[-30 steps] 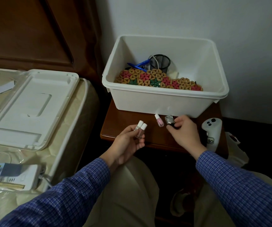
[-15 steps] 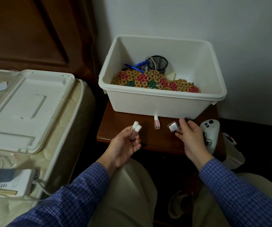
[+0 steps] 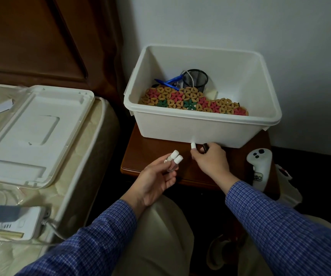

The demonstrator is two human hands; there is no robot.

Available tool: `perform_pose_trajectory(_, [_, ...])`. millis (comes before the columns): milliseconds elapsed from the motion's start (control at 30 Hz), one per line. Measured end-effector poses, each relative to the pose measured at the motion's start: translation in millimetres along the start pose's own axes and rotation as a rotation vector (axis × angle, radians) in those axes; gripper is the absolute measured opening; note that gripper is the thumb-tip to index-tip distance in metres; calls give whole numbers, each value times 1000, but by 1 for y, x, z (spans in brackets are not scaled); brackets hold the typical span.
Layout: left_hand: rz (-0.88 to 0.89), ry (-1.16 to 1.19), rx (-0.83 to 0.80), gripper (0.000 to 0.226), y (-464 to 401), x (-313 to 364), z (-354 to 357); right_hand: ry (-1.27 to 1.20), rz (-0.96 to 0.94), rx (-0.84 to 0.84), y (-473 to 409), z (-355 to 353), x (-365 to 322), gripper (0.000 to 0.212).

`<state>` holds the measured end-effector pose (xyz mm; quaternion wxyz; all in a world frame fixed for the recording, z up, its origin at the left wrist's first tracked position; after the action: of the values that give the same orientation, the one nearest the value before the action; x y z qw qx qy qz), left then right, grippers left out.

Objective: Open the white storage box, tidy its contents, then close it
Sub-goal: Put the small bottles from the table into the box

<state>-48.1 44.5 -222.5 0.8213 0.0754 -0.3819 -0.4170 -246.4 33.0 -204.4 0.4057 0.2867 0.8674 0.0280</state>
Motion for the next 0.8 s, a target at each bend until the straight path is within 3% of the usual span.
perform_pose_trajectory(100, [7, -7, 6, 36, -1, 2, -1, 239, -47, 29, -2, 4, -13, 31])
perform_pose_trajectory(200, [9, 6, 36, 35, -2, 3, -1, 299, -28, -47, -6, 6, -18, 23])
perform_pose_trajectory(433, [5, 15, 70, 43, 6, 1, 16, -521, 95, -466, 31, -11, -13, 19])
perform_pose_trajectory(600, [32, 57, 40, 42, 14, -5, 58, -655, 38, -487, 64, -50, -14, 16])
perform_pose_trajectory(800, [234, -141, 23, 30, 32, 24, 132, -699, -159, -401, 91, -106, -42, 9])
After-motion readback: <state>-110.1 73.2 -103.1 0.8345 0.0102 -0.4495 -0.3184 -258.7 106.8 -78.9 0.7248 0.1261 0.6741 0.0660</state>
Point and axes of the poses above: each hand's wrist, its own y-axis away from the middle knuckle, its own z-axis out of the palm, x = y × z, the point moved 7 cm from there along -y, towards the middle knuckle, and after that the axes turned 3 degrees about -x, right-handed, at the moved point
